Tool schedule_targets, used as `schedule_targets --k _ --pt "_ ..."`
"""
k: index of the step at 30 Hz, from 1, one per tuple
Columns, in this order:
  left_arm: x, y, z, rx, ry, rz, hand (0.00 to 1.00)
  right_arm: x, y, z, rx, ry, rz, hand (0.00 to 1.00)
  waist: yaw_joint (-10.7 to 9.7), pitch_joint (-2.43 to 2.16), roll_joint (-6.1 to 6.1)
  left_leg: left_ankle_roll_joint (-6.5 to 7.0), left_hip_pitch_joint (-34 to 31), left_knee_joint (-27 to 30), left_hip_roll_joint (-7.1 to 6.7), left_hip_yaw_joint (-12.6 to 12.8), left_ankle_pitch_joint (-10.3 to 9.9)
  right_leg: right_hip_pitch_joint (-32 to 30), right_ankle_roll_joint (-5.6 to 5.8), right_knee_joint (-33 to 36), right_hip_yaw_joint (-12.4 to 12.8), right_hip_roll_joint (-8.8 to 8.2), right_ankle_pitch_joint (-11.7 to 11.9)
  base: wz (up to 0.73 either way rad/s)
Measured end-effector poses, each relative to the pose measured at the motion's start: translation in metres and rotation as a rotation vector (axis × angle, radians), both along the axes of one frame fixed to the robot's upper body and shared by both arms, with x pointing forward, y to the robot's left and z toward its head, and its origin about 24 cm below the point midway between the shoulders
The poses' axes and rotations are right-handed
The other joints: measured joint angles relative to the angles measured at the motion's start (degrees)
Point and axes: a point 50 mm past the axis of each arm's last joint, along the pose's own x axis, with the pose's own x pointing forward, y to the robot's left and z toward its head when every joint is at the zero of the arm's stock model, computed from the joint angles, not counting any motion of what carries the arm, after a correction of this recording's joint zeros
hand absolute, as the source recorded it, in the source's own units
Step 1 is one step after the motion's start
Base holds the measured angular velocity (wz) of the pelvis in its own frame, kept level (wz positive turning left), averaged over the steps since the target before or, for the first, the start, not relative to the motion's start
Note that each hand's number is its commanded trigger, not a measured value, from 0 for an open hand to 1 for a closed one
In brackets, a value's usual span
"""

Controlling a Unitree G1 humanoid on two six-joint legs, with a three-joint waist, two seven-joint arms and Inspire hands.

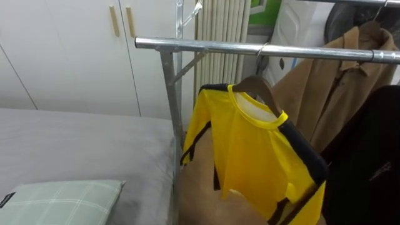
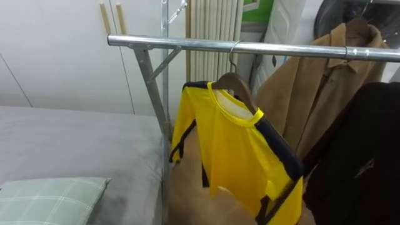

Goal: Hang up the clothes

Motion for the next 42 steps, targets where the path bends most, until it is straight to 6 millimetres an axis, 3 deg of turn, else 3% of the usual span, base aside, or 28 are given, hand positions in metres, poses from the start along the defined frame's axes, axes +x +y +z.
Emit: schedule_targets --k 6,9,10,12,13,15,16,17,18,20,21,23,24,26,27,29,30,31,32,33,35,36,37,38,39,40,41,42 --pt "0.002 -0.007 -0.001 -0.038 -0.004 -0.013 0.0 0.014 -0.007 0.004 -0.047 -0.009 0.144 0.0 1.6 -0.01 1.91 -0.06 -1.5 0.9 0.06 -2.7 0.0 -0.4 -0.5 0.9 -3.4 -0.91 -1.2 0.26" --pt "0.008 -0.01 -0.001 -0.049 -0.028 -0.014 0.0 0.029 -0.012 0.007 -0.087 -0.02 0.255 0.0 1.9 0.06 2.62 -0.09 -4.5 3.4 0.02 -6.3 0.1 -1.0 -0.9 2.6 -7.2 -2.57 -2.5 0.65" --pt "0.01 -0.011 -0.001 -0.051 -0.043 -0.018 0.0 0.037 -0.014 0.009 -0.111 -0.021 0.316 0.0 2.2 0.26 2.75 -0.23 -5.5 4.5 0.09 -7.1 0.2 -0.9 -1.13 3.1 -8.7 -2.75 -3.0 0.74" --pt "0.012 -0.012 0.0 -0.061 -0.051 -0.026 0.0 0.04 -0.018 0.01 -0.138 -0.006 0.387 0.0 2.9 0.44 3.01 -0.51 -6.3 4.9 0.15 -7.7 0.8 0.0 -1.36 2.8 -11.8 -3.54 -3.6 0.94" --pt "0.014 -0.011 0.0 -0.067 -0.06 -0.03 0.0 0.04 -0.018 0.01 -0.148 0.009 0.419 0.0 3.1 0.46 2.75 -0.59 -7.2 5.2 0.15 -7.6 1.6 0.6 -1.5 2.0 -14.9 -4.56 -4.2 1.35" --pt "0.019 -0.009 0.002 -0.07 -0.078 -0.039 0.0 0.041 -0.02 0.011 -0.166 0.032 0.467 0.0 3.1 0.2 2.15 -0.41 -8.7 6.2 0.45 -4.7 2.8 1.7 -1.52 1.6 -20.3 -6.41 -5.3 1.57" --pt "0.021 -0.007 0.003 -0.075 -0.08 -0.049 0.0 0.041 -0.021 0.011 -0.181 0.054 0.502 0.0 3.1 0.45 1.76 0.53 -9.3 9.4 1.45 0.2 2.3 2.8 -1.67 1.5 -24.3 -7.35 -5.9 1.72" --pt "0.02 -0.006 0.003 -0.083 -0.066 -0.068 0.0 0.042 -0.024 0.011 -0.198 0.078 0.536 0.0 3.2 0.31 1.99 2.1 -9.2 12.8 2.3 5.2 1.1 4.0 -1.5 1.6 -28.1 -8.17 -6.5 1.74" --pt "0.021 -0.006 0.003 -0.091 -0.062 -0.074 0.0 0.042 -0.025 0.012 -0.205 0.088 0.544 0.0 3.1 0.32 2.02 2.54 -9.0 13.8 2.5 7.1 0.8 4.5 -1.35 1.8 -30.0 -8.67 -7.0 1.78" --pt "0.023 -0.006 0.003 -0.115 -0.048 -0.085 0.0 0.04 -0.028 0.012 -0.218 0.137 0.568 0.0 3.8 0.44 2.28 2.4 -7.9 14.5 2.94 11.9 -0.7 6.6 -0.64 2.4 -38.0 -9.75 -8.4 1.79" --pt "0.022 -0.006 0.003 -0.119 -0.042 -0.087 0.0 0.039 -0.029 0.011 -0.221 0.15 0.575 0.0 4.1 0.53 2.39 2.36 -7.7 14.4 2.99 12.2 -1.2 7.2 -0.45 2.4 -39.8 -9.79 -8.6 1.65" --pt "0.022 -0.005 0.003 -0.121 -0.035 -0.084 0.0 0.036 -0.032 0.012 -0.247 0.187 0.609 0.0 5.5 0.79 2.19 2.5 -7.8 14.3 2.79 13.7 -2.1 8.9 0.46 3.4 -46.1 -10.93 -9.9 1.44" --pt "0.022 -0.005 0.003 -0.122 -0.036 -0.085 0.0 0.035 -0.034 0.012 -0.251 0.196 0.615 0.0 6.1 0.83 2.12 2.73 -7.8 14.2 2.56 13.5 -2.2 9.1 0.71 4.1 -47.3 -11.51 -10.4 1.15" --pt "0.022 -0.006 0.003 -0.133 -0.038 -0.085 0.0 0.033 -0.035 0.012 -0.257 0.212 0.63 0.0 7.1 0.75 1.91 2.82 -7.7 13.0 1.5 12.4 -2.3 9.4 1.93 7.1 -51.5 -13.94 -11.7 1.0" --pt "0.021 -0.006 0.002 -0.134 -0.038 -0.082 0.0 0.033 -0.036 0.012 -0.259 0.215 0.631 0.0 7.4 0.8 1.71 2.81 -7.8 12.3 0.79 11.7 -2.2 9.5 2.22 7.9 -52.4 -14.78 -12.0 0.94" --pt "0.019 -0.008 0.001 -0.145 -0.036 -0.056 0.0 0.032 -0.04 0.014 -0.274 0.227 0.645 0.0 7.2 0.51 0.99 3.95 -8.3 10.3 -1.29 8.7 -2.0 9.8 3.42 14.4 -55.3 -19.19 -12.9 0.86" --pt "0.017 -0.008 0.001 -0.145 -0.031 -0.049 0.0 0.032 -0.045 0.015 -0.287 0.232 0.642 0.0 7.1 0.43 0.91 4.4 -8.2 9.6 -1.98 7.6 -2.3 9.6 3.42 17.0 -55.5 -20.52 -12.9 0.95" --pt "0.013 -0.005 0.0 -0.137 -0.013 -0.036 0.0 0.032 -0.044 0.015 -0.285 0.224 0.619 0.0 6.7 0.28 0.18 5.12 -8.1 9.1 -3.19 4.7 -2.4 8.6 3.17 21.9 -51.9 -22.7 -12.5 1.06" --pt "0.01 0.002 0.001 -0.123 -0.001 -0.022 0.0 0.031 -0.04 0.013 -0.276 0.211 0.581 0.0 6.2 0.19 -0.74 5.69 -7.6 9.4 -3.59 2.2 -2.2 7.2 2.86 25.4 -44.6 -22.98 -11.2 1.12" --pt "0.008 0.004 0.001 -0.116 0.006 -0.02 0.0 0.031 -0.036 0.012 -0.268 0.203 0.564 0.0 5.9 0.0 -0.46 5.82 -6.9 9.5 -3.67 0.5 -2.1 6.2 2.55 26.6 -41.1 -22.6 -10.5 1.19" --pt "-0.002 0.012 0.002 -0.087 0.05 -0.008 0.0 0.03 -0.024 0.008 -0.225 0.179 0.518 0.0 5.6 -0.17 -1.07 5.83 -6.1 9.4 -2.61 -5.3 -2.1 4.6 3.94 23.8 -29.9 -17.78 -11.3 1.25" --pt "-0.005 0.013 0.001 -0.085 0.064 -0.002 0.0 0.03 -0.023 0.007 -0.219 0.175 0.508 0.0 5.4 -0.19 -0.99 5.77 -6.1 9.2 -2.21 -6.7 -2.1 4.1 3.99 21.7 -27.5 -16.32 -11.3 1.27" --pt "-0.012 0.015 0.001 -0.082 0.088 0.011 0.0 0.031 -0.019 0.007 -0.209 0.165 0.486 0.0 4.9 -0.18 -1.02 5.47 -5.7 8.7 -1.75 -9.6 -1.9 3.6 4.38 16.2 -22.8 -13.62 -10.8 1.26" --pt "-0.022 0.017 0.001 -0.076 0.125 0.023 0.0 0.032 -0.015 0.005 -0.206 0.154 0.459 0.0 4.7 -0.18 -1.47 5.28 -5.6 8.3 -1.82 -12.2 -1.8 3.6 4.42 9.1 -18.3 -11.78 -8.7 1.23" --pt "-0.026 0.018 0.001 -0.072 0.143 0.028 0.0 0.033 -0.012 0.005 -0.201 0.147 0.445 0.0 4.6 -0.17 -1.88 5.18 -5.5 8.3 -2.11 -13.3 -1.8 3.8 4.57 5.5 -16.0 -11.08 -6.7 1.11" --pt "-0.034 0.022 0.002 -0.062 0.174 0.034 0.0 0.035 -0.005 0.003 -0.187 0.133 0.427 0.0 4.5 -0.1 -3.15 4.72 -5.4 8.5 -3.2 -15.3 -2.1 3.9 5.87 0.4 -12.4 -10.46 1.0 1.11" --pt "-0.044 0.019 0.001 -0.066 0.21 0.042 0.0 0.03 -0.003 0.002 -0.176 0.135 0.401 0.0 4.3 -0.75 -2.3 4.14 -5.3 8.6 -3.03 -17.4 -2.5 5.6 6.44 -0.3 -12.4 -9.56 0.9 0.98" --pt "-0.047 0.018 0.001 -0.068 0.22 0.044 0.0 0.031 -0.005 0.002 -0.182 0.14 0.407 0.0 4.6 -0.75 -2.05 3.86 -5.2 8.6 -2.89 -18.3 -2.6 6.5 6.45 -1.3 -12.4 -9.21 1.0 0.81"
